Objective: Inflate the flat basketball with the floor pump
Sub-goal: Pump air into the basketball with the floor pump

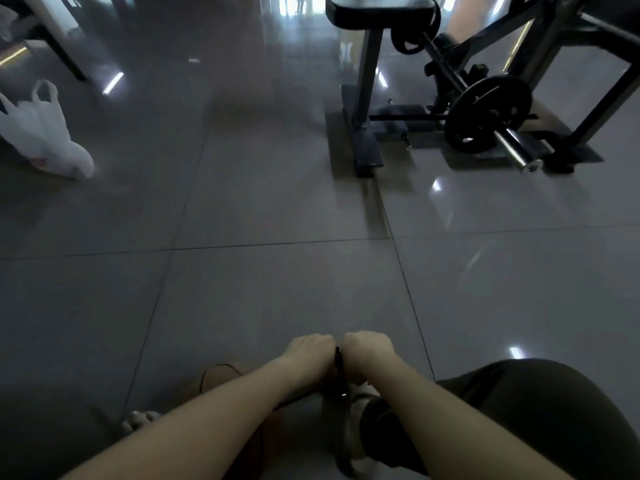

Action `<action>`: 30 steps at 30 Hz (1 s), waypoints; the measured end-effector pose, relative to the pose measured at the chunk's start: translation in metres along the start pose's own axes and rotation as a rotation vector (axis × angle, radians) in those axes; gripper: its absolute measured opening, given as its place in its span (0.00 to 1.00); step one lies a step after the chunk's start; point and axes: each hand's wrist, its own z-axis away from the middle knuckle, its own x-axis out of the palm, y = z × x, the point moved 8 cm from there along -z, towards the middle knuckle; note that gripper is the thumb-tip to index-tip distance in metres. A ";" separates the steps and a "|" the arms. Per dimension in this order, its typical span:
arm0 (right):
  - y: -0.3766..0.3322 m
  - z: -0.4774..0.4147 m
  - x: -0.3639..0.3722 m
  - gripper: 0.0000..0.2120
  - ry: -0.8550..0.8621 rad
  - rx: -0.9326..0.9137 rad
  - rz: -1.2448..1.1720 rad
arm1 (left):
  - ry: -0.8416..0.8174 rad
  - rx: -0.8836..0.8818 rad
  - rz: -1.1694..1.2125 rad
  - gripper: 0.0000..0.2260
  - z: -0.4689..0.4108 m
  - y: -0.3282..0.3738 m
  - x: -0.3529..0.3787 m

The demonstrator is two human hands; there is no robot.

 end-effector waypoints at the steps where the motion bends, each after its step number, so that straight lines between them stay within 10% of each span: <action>1: -0.002 0.002 0.002 0.09 -0.028 -0.009 -0.013 | -0.031 0.002 0.002 0.14 0.003 0.001 0.002; 11: 0.008 0.074 -0.124 0.06 -0.016 -0.083 -0.226 | -0.008 0.100 0.032 0.05 0.049 0.026 -0.141; 21: -0.002 0.007 -0.007 0.07 0.026 0.005 -0.036 | 0.033 -0.011 0.026 0.16 0.001 -0.002 -0.003; 30: -0.006 0.045 -0.049 0.06 -0.172 -0.072 -0.061 | -0.110 0.128 0.020 0.02 0.047 0.019 -0.066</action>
